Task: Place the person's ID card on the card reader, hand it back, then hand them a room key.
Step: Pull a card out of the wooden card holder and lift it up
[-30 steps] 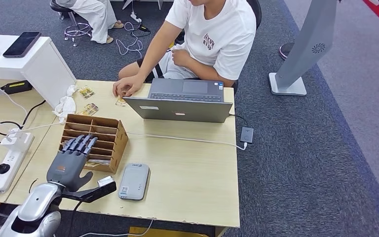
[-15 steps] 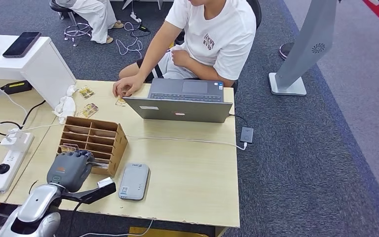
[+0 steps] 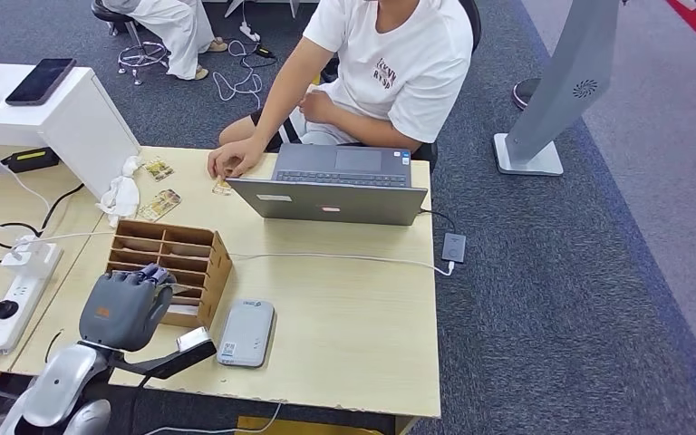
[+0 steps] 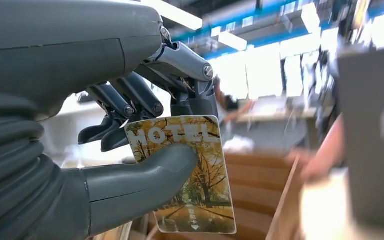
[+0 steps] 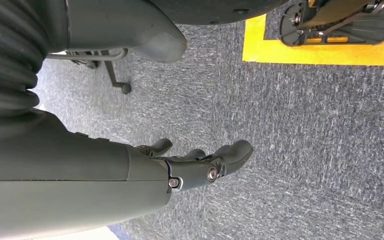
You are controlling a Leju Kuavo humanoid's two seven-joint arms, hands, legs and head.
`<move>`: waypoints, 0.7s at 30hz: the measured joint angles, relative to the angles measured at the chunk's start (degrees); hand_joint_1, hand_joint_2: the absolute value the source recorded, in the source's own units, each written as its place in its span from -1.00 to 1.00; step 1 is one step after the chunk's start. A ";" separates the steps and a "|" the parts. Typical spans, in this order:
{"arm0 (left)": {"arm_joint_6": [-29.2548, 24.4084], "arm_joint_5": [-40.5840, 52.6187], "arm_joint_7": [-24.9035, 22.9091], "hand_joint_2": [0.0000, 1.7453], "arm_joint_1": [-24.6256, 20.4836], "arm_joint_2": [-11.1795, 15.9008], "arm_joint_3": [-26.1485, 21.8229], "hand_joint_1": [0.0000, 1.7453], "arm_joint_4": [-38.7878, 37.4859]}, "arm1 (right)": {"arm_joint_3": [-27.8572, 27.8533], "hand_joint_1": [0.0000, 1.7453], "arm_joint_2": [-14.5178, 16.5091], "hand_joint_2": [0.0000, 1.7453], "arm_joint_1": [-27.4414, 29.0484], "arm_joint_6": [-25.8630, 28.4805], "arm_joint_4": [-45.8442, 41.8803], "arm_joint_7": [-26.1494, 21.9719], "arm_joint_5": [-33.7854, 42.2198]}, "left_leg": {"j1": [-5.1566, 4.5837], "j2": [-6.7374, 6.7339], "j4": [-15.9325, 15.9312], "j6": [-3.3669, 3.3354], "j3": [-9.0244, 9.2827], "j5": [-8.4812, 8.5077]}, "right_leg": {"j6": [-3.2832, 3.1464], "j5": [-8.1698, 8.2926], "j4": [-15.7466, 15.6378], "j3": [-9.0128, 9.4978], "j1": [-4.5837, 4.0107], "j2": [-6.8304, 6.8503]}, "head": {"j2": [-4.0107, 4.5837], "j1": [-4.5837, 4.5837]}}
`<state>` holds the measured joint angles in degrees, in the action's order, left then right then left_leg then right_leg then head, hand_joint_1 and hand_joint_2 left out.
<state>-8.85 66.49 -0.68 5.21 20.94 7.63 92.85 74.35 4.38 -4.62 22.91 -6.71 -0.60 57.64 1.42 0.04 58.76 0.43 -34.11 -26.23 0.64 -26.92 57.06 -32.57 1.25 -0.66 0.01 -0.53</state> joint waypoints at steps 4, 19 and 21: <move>-4.34 0.44 1.15 1.00 2.26 -0.05 0.22 1.00 10.14 | -0.02 -1.00 -0.01 1.00 0.07 0.03 0.00 -0.60 1.13 | 0.00 0.01 0.00 0.00 0.00 0.00 | 0.00 0.00 0.00 0.00 0.00 0.01 | -0.01 0.01; -18.87 0.15 3.04 1.00 -5.63 1.41 0.27 1.00 21.44 | 1.12 -1.00 -0.02 1.00 -0.22 -0.31 0.07 -0.38 -1.90 | 0.03 0.39 0.00 -0.01 -0.02 0.20 | 0.00 0.03 -0.01 -0.01 -0.03 0.38 | 0.00 0.01; -18.63 2.86 2.21 1.00 -11.70 1.27 -0.30 1.00 16.98 | 2.18 -1.00 -0.11 1.00 -0.56 -0.75 0.05 -0.11 -3.21 | 0.05 0.46 0.00 0.06 -0.03 0.33 | -0.10 0.15 0.01 0.02 -0.05 0.44 | 0.01 0.01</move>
<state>-27.48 69.35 1.53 -6.49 22.22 7.33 109.83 76.53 4.27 -5.18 22.15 -6.66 -0.70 54.43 1.46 0.50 58.77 0.49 -34.15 -25.90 0.54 -26.77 57.07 -32.55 1.21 -0.22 0.02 -0.52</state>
